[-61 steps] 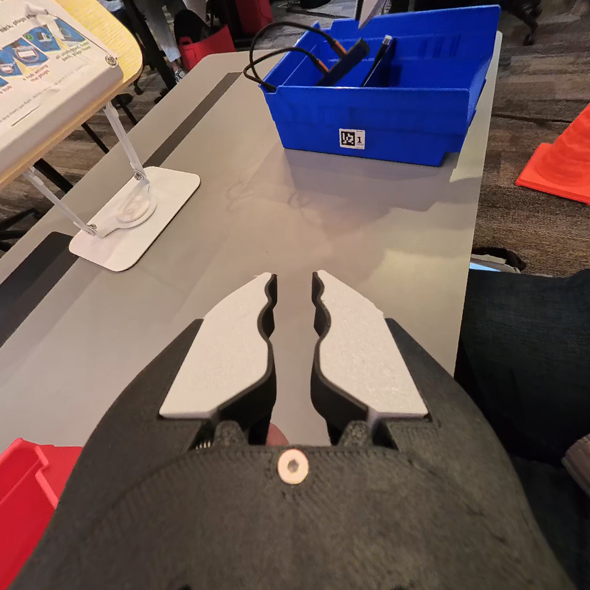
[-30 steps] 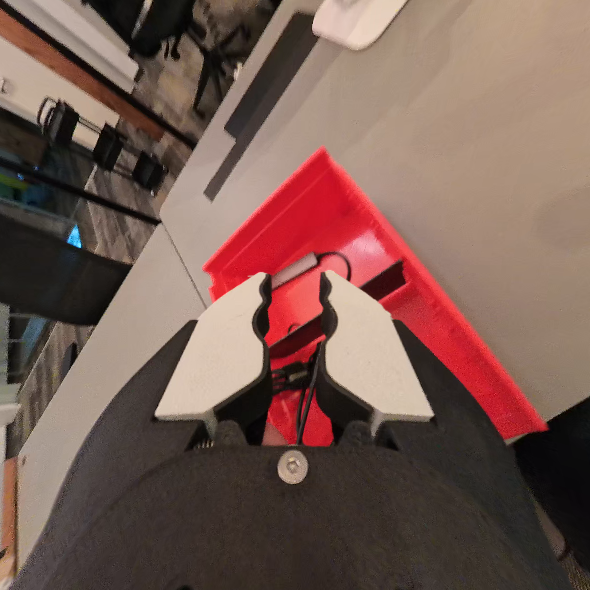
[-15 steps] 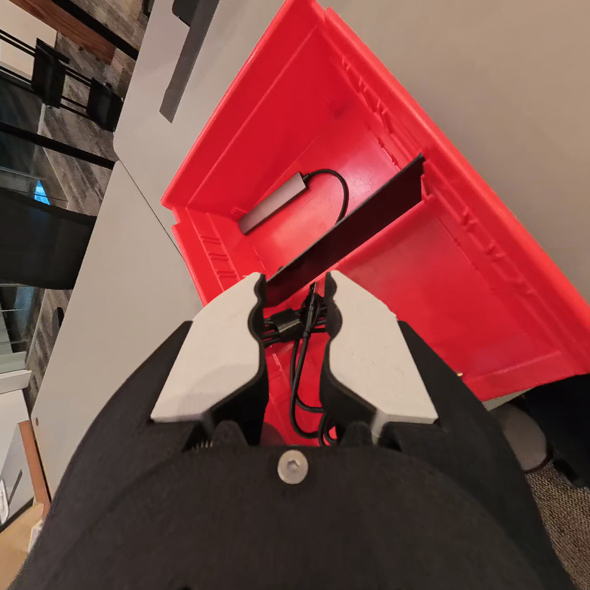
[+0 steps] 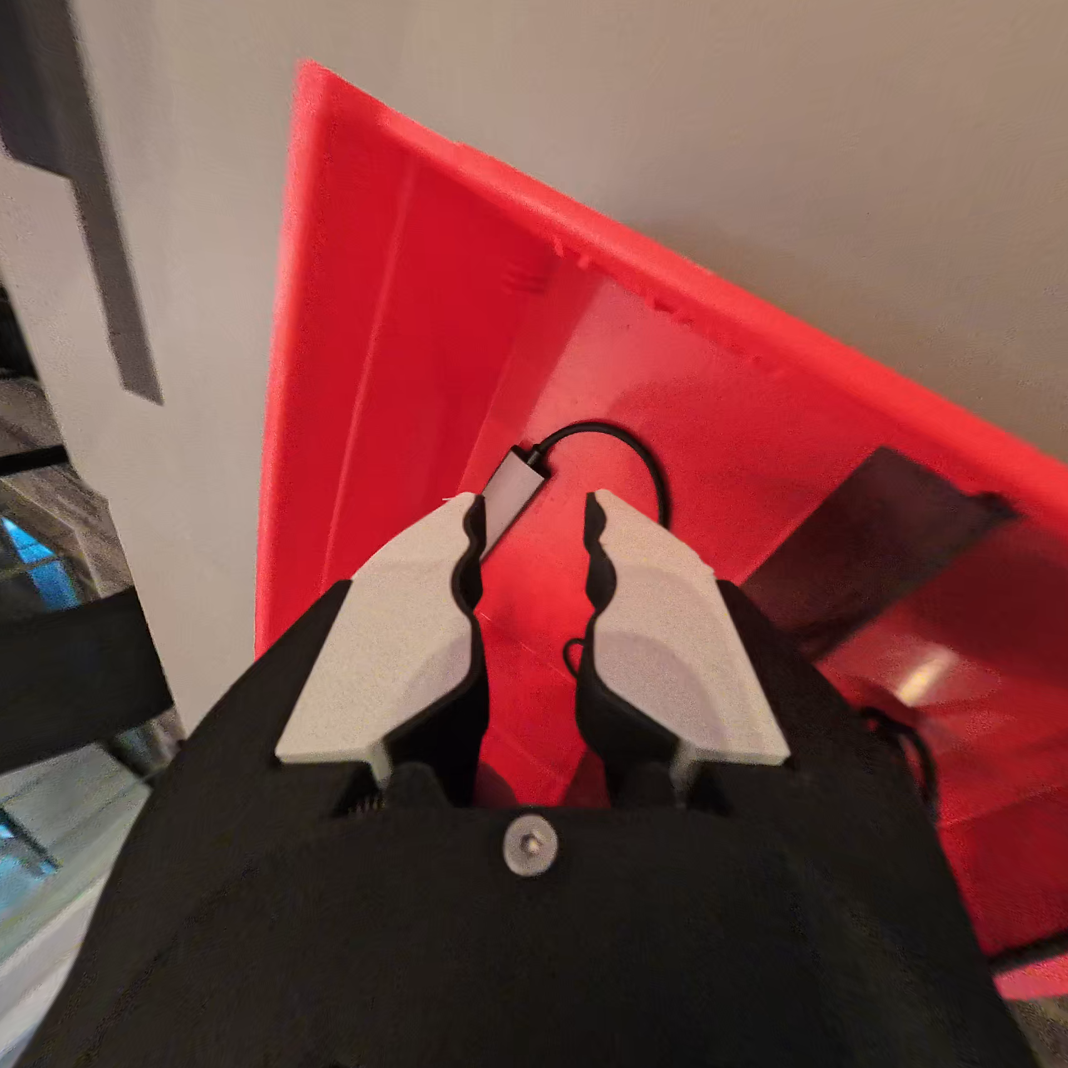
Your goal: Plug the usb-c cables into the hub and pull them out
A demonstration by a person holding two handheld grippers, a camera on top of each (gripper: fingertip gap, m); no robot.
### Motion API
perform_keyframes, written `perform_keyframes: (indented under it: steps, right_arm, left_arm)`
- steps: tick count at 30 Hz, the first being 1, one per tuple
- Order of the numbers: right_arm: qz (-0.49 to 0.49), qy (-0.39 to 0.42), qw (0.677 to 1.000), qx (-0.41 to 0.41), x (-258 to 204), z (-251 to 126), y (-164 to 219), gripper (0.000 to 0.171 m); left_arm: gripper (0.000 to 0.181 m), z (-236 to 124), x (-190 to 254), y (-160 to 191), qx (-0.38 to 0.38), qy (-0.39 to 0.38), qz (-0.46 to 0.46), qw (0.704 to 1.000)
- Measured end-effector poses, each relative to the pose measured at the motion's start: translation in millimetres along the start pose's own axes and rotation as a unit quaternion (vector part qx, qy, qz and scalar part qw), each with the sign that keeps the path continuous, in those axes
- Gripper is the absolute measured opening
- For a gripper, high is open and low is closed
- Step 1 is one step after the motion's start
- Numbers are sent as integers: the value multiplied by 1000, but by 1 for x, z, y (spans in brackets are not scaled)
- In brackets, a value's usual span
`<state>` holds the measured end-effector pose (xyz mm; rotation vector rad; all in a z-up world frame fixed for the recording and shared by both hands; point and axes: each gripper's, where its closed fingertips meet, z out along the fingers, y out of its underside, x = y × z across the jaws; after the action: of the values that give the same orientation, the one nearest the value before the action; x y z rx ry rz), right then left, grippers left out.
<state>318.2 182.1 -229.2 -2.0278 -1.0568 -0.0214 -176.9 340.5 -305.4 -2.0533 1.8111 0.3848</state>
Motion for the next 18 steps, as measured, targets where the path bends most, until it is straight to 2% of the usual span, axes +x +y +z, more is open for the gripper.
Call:
perform_keyframes:
  steps: [3, 7, 8, 13, 18]
  right_arm:
    - [-2, -5, 1000, 1, -5, 2, 0, 15]
    - [-3, -11, 1000, 1, -9, 5, 0, 15]
    - [-4, -13, 1000, 0, -10, 5, 1, 14]
    - [-9, -19, 1000, 1, -13, 9, -4, 13]
    - [-15, -23, 1000, 3, -18, 13, -12, 12]
  left_arm:
    - [32, 29, -1, 6, -38, 23, 50, 998]
    - [25, 52, 6, 8, -43, 57, 79, 994]
    - [17, 56, 8, 8, -42, 64, 81, 994]
    - [12, 59, 7, 4, -20, 81, 70, 994]
    - [11, 60, 8, 4, -30, 117, 75, 990]
